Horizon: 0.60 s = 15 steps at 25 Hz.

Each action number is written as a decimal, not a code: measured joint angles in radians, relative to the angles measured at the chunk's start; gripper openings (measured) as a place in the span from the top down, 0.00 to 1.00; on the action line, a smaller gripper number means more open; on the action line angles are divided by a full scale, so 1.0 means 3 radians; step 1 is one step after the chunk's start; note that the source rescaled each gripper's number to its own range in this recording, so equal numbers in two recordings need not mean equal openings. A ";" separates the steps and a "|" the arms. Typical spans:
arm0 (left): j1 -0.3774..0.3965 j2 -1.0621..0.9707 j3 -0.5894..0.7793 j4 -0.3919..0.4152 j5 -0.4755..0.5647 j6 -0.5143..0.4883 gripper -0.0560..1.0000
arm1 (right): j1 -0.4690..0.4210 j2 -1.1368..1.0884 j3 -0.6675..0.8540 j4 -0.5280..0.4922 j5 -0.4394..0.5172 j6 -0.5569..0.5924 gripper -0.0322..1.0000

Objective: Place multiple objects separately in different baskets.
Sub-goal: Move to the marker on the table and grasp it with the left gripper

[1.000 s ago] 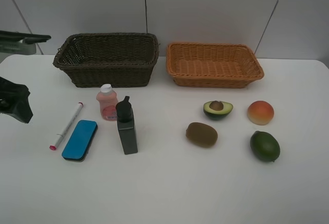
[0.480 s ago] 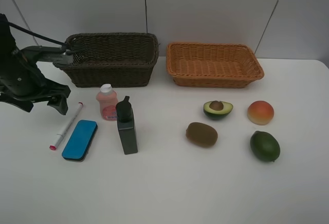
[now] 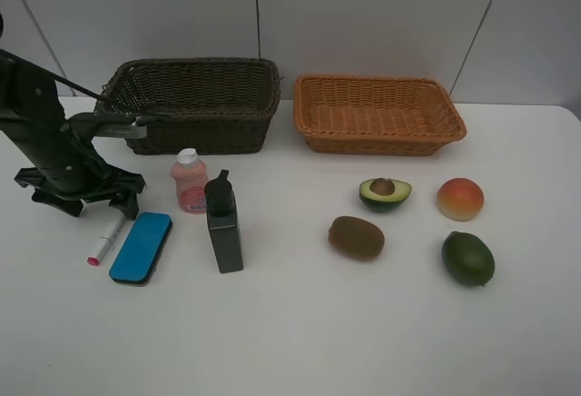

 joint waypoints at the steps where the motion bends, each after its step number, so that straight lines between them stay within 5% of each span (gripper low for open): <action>1: 0.0000 0.0016 -0.0003 -0.0008 -0.0009 0.0000 0.00 | 0.0000 0.0000 0.0000 0.0000 0.0000 0.0000 0.00; 6: 0.0000 0.0034 -0.0014 -0.0015 -0.0037 -0.0022 0.07 | 0.0000 0.0000 0.0000 0.0000 0.0000 0.0000 0.00; 8: 0.0003 0.0034 -0.0014 -0.0015 -0.0044 -0.0055 0.23 | 0.0000 0.0000 0.0000 0.0000 0.0000 0.0000 0.00; 13: 0.0003 0.0034 -0.0014 -0.0018 -0.0005 -0.0082 0.90 | 0.0000 0.0000 0.0000 0.0000 0.0000 0.0000 0.00; 15: 0.0003 0.0034 -0.0018 -0.0027 0.0016 -0.0082 0.94 | 0.0000 0.0000 0.0000 0.0000 0.0000 0.0000 0.00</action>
